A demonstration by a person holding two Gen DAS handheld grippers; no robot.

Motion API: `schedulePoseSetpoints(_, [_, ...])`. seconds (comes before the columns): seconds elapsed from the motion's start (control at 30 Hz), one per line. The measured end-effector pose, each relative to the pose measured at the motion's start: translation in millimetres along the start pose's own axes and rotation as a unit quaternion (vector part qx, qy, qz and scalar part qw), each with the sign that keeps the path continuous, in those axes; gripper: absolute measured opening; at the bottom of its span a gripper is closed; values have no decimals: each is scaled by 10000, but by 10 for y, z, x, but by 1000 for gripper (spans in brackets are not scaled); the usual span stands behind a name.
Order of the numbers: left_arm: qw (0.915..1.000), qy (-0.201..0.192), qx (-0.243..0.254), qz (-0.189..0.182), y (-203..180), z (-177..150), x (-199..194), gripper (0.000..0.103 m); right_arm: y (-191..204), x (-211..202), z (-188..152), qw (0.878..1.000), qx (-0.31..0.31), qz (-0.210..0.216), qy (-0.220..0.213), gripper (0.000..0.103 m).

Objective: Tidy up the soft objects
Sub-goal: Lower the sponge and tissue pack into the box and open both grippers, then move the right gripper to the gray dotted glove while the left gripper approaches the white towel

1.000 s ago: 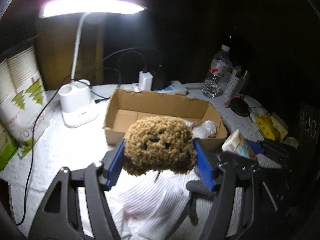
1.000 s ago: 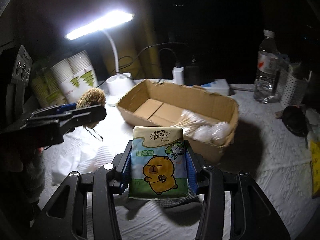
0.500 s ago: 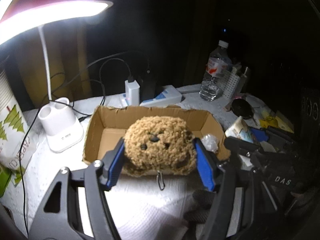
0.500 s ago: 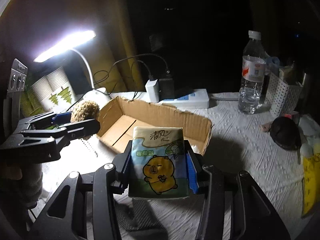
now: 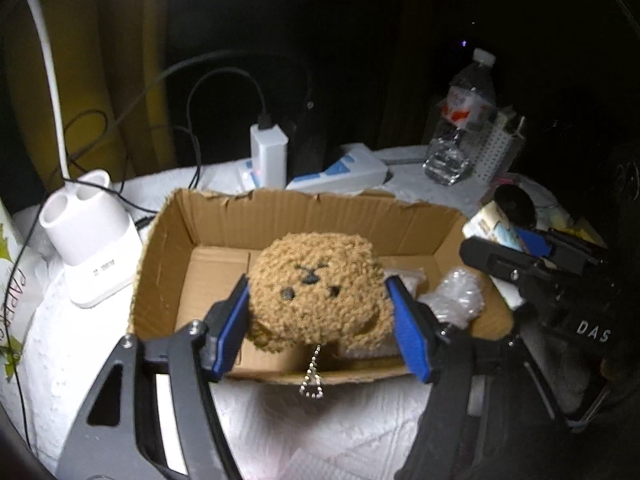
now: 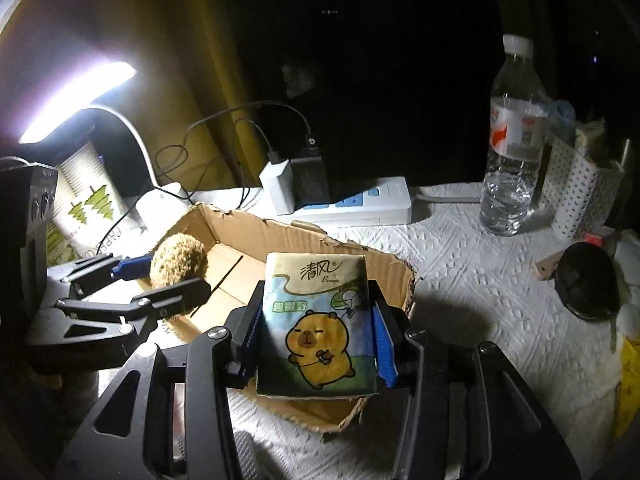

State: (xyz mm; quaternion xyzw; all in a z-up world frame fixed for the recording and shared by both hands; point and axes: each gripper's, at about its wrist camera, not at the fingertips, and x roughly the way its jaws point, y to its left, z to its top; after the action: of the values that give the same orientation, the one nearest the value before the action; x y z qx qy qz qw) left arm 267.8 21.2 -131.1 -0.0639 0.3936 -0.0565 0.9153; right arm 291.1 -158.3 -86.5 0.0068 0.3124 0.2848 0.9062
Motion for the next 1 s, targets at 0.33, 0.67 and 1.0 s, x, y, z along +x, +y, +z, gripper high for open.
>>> schedulePoseSetpoints(0.33, [10000,26,-50,25,1,-19,34,85,-68,209,25,9997,125,-213,92,56])
schedulePoseSetpoints(0.67, [9996,-277,-85,64,-2,-43,-374,86,56,-131,-3,9994,77,-288,-151,57])
schedulePoseSetpoints(1.0, [9987,-494,-85,14,-74,-221,-796,86,300,-496,-186,9994,15,-276,-212,57])
